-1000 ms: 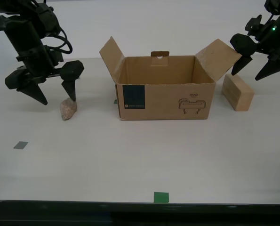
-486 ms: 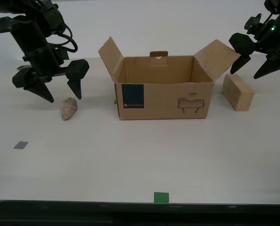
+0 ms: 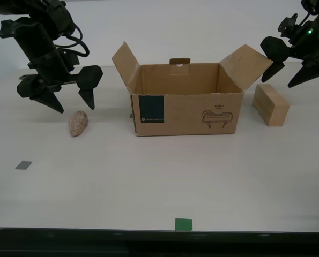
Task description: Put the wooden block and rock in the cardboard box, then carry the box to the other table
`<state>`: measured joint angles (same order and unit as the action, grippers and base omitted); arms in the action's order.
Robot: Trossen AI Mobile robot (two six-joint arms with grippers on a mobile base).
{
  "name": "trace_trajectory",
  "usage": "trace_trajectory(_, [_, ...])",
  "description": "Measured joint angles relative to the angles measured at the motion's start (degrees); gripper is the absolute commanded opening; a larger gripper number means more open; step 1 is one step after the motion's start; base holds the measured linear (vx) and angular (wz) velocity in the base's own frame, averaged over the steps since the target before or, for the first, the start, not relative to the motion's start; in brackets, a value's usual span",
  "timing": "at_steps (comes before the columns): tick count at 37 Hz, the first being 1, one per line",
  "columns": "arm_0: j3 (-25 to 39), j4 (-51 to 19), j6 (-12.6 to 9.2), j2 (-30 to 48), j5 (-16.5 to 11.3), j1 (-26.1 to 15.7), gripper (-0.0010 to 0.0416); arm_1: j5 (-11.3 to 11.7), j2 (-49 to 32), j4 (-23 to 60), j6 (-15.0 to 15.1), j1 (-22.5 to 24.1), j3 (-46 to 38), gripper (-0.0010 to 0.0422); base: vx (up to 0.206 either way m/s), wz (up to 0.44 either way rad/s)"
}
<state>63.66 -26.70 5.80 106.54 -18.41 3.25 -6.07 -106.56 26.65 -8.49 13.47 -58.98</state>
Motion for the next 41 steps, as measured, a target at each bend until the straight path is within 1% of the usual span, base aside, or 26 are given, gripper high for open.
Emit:
trace_trajectory(4, [0.0, 0.0, -0.2, 0.0, 0.0, -0.1, 0.0387, 0.7, 0.0, -0.2, 0.0, 0.0, 0.1, 0.04, 0.0, 0.0])
trace_trajectory(8, [-0.7, 0.6, -0.4, 0.0, -0.2, -0.1, 0.0387, 0.9, 0.0, -1.4, 0.0, 0.0, 0.1, 0.04, 0.0, 0.0])
trace_trajectory(9, [-1.0, 1.1, -0.7, 0.0, -0.7, 0.0, 0.0387, 0.9, 0.0, -1.6, 0.0, 0.0, 0.1, 0.04, 0.0, 0.0])
trace_trajectory(11, [-2.0, 2.3, -1.8, 0.0, -2.6, 0.0, 0.0387, 0.9, 0.0, -1.9, 0.0, 0.0, 0.1, 0.04, 0.0, 0.0])
trace_trajectory(13, [-3.3, 3.9, -2.4, 0.0, -4.5, 0.0, 0.0387, 0.9, 0.0, -1.9, 0.0, 0.0, 0.1, 0.04, 0.0, 0.0])
trace_trajectory(14, [-4.0, 4.9, -2.6, 0.0, -5.1, 0.0, 0.0387, 0.9, 0.0, -1.9, 0.0, 0.0, 0.1, 0.04, 0.0, 0.0])
trace_trajectory(19, [-5.9, 8.2, -2.8, 0.0, -5.4, 0.0, 0.0387, 0.9, 0.0, -1.9, 0.0, 0.0, 0.1, 0.04, 0.0, 0.0])
trace_trajectory(22, [-6.3, 8.7, -2.9, 0.0, -5.1, 0.0, 0.0387, 0.9, 0.0, -1.9, 0.0, 0.0, 0.1, 0.04, 0.0, 0.0])
trace_trajectory(26, [-6.4, 8.6, -2.8, 0.0, -0.7, 0.0, 0.0387, 0.9, 0.0, -1.9, 0.0, 0.0, 0.1, 0.04, 0.0, 0.0])
trace_trajectory(27, [-6.3, 8.5, -2.8, 0.0, -0.2, 0.1, 0.0387, 0.9, 0.0, -1.9, 0.0, 0.0, 0.1, 0.04, 0.0, 0.0])
trace_trajectory(41, [-6.4, 8.6, -2.8, 0.0, -0.1, 0.2, 0.0387, 1.1, 0.0, -2.3, 0.0, 0.0, 1.9, 0.04, 0.0, 0.0])
